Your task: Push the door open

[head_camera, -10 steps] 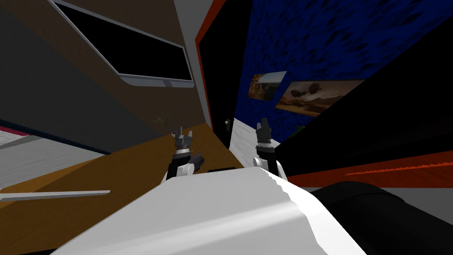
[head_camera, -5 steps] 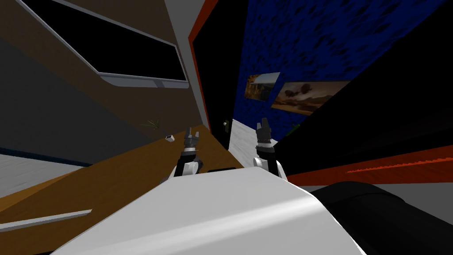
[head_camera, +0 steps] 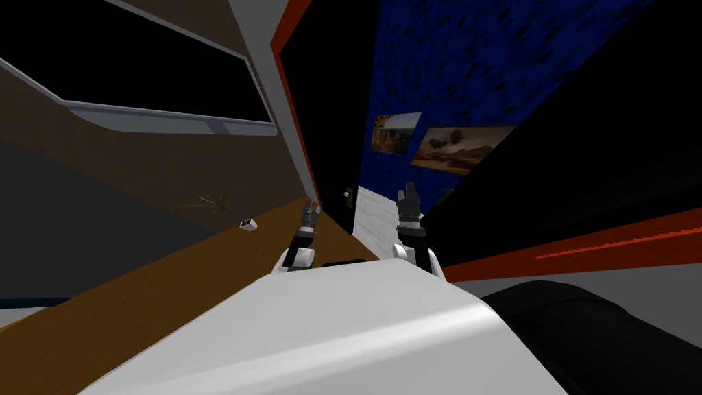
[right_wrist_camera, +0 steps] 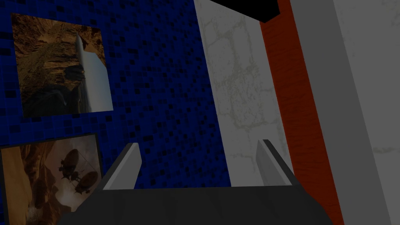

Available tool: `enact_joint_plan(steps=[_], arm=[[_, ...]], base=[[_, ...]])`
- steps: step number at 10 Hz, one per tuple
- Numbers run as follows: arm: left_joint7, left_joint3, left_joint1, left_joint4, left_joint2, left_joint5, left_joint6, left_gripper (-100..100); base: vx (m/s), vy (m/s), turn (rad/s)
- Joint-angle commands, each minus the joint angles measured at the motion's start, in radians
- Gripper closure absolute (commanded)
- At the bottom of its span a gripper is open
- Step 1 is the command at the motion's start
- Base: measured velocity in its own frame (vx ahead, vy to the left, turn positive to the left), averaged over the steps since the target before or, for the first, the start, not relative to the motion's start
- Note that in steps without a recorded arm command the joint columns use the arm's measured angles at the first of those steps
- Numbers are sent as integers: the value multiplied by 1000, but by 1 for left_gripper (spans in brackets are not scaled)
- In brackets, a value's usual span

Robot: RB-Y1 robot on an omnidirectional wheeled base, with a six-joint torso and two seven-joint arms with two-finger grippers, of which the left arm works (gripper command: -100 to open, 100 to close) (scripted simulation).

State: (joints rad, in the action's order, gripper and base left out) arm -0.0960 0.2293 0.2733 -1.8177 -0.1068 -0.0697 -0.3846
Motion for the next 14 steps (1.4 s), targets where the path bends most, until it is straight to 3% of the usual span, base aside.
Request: enact_joint_plan(steps=[1,10,14], arm=[[-4,28,-19,36,-6,7,7,-100],[-36,154,-144,236,-52,33,47,-100],[-54,222,-211,344,-75,46,69,-100]], base=[[81,96,-132],[73,85,-153],[98,138,-198]])
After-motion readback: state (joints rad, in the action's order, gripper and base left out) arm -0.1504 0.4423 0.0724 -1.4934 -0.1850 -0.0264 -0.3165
